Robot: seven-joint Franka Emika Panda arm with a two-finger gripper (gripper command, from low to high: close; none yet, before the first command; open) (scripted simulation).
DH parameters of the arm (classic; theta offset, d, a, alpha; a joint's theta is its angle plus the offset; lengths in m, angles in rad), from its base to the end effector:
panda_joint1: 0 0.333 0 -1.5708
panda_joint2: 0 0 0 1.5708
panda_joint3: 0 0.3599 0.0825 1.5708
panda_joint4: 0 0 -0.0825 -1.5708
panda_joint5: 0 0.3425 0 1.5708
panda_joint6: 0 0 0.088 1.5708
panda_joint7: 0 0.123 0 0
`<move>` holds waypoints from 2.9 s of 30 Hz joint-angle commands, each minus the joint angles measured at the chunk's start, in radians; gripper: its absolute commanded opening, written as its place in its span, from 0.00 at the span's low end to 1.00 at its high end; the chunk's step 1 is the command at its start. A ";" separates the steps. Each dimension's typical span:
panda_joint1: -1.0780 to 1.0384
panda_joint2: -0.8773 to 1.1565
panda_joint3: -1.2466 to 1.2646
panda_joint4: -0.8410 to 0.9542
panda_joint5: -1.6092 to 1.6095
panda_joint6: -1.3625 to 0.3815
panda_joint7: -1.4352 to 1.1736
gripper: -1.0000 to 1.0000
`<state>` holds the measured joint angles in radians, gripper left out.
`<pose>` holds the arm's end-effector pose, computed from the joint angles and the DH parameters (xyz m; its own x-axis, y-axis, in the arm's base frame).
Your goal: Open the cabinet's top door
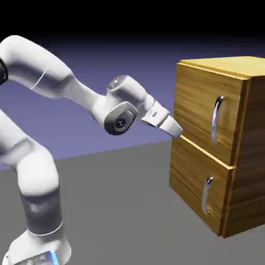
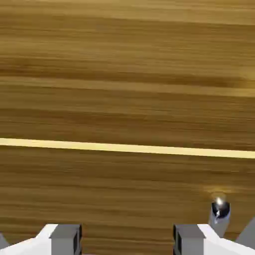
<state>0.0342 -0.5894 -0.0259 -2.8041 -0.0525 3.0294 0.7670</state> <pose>0.3418 0.0055 0.5179 0.5237 -0.6568 0.5426 -0.4434 -0.7540 -0.4847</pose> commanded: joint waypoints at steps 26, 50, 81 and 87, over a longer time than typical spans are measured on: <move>0.479 -0.418 -0.559 0.127 -1.131 -0.163 0.561 0.50; 0.921 -0.803 -1.074 0.244 -2.175 -0.314 1.079 0.50; 1.157 -0.669 -1.277 0.394 -2.844 -0.383 1.761 0.00; 1.033 -0.513 -1.183 0.319 -2.817 -0.417 1.922 0.00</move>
<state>1.0669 -1.1026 -1.2094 -2.4849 -2.8701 2.6131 2.6890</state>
